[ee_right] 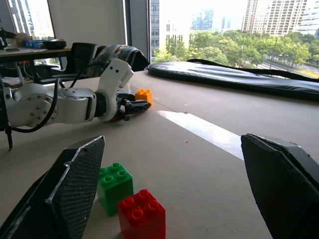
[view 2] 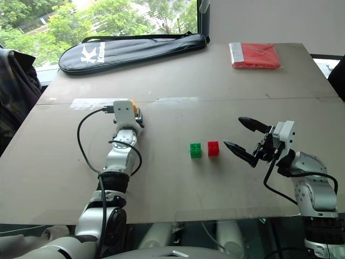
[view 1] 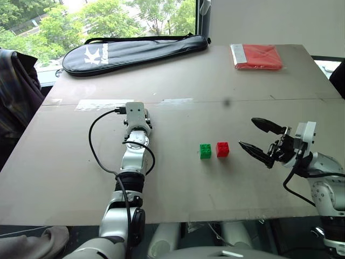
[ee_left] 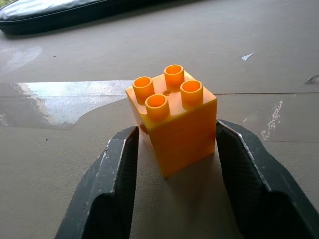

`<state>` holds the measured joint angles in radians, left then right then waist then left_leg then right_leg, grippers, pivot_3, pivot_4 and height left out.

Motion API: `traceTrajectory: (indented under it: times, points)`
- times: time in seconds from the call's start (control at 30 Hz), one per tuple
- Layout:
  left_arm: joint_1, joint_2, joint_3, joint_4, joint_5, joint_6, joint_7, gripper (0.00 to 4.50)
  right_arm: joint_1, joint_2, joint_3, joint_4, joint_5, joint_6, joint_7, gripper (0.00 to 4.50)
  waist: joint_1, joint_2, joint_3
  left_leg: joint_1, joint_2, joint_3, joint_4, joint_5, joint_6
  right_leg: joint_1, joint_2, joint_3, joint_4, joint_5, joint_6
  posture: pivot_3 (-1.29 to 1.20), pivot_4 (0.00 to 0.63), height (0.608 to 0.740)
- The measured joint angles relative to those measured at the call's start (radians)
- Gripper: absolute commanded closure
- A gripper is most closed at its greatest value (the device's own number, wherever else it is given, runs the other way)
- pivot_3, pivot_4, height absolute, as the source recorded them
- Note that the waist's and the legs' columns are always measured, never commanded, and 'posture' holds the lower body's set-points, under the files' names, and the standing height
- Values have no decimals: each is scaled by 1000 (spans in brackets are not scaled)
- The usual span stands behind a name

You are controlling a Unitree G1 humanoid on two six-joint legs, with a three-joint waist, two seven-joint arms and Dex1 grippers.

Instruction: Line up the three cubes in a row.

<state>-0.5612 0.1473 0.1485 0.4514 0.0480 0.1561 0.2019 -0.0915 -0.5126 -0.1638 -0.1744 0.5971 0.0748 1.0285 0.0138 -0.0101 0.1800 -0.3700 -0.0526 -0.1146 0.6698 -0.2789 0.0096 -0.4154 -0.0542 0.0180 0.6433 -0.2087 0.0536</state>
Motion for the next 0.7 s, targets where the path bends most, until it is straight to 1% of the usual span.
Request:
traceTrajectory:
  times: [0.17,0.23,0.27,0.33,0.37,0.4,0.47,0.5,0.63,0.7]
  points:
    - [-2,-1,2,0,-3,6,6,3302,0,3,0,4,-4,-12,13,0,0,0,0,0,0,0,0,0,0,0,0,0,0,0,0,0,150,712]
    - [5,6,-2,-5,-17,-3,-43,3302,-1,3,0,15,-4,-14,17,0,-1,0,0,0,0,0,0,0,0,0,0,0,0,0,0,0,150,712]
    - [19,14,-7,-15,-32,-16,-94,3302,-1,3,0,23,-4,-14,22,0,-1,0,0,0,0,0,0,0,0,0,0,0,0,0,0,0,150,712]
    - [57,45,-29,-52,-79,-39,-239,3302,1,2,-1,31,-3,-15,33,0,-2,0,0,0,0,1,0,0,0,0,0,0,0,0,0,0,150,712]
    - [65,51,-34,-58,-89,-43,-269,3302,4,1,-2,31,-3,-15,36,0,-2,0,0,0,0,1,0,0,0,0,0,0,0,0,0,0,150,712]
    - [88,61,-43,-81,-122,-52,-352,3302,8,-1,-3,34,-2,-15,44,0,-2,0,0,0,0,1,0,0,0,0,0,0,0,0,0,0,150,712]
    - [144,118,-79,-135,-197,-57,-570,3302,32,-16,-7,39,3,-17,79,0,-2,0,0,0,0,1,0,0,0,0,0,0,0,0,0,0,150,712]
    - [157,139,-90,-147,-211,-60,-628,3302,39,-20,-9,43,4,-21,90,0,-3,0,0,0,0,1,0,0,0,0,0,1,0,0,0,0,150,712]
    - [230,295,-161,-204,-310,-124,-1062,3302,108,-74,-19,99,4,-62,210,0,-4,1,0,0,1,2,-1,-2,4,0,0,1,0,0,-1,0,150,712]
    - [232,312,-173,-206,-327,-143,-1141,3302,109,-74,-19,103,5,-66,225,0,-3,1,0,0,1,2,0,-2,4,0,0,1,0,0,-1,0,150,712]
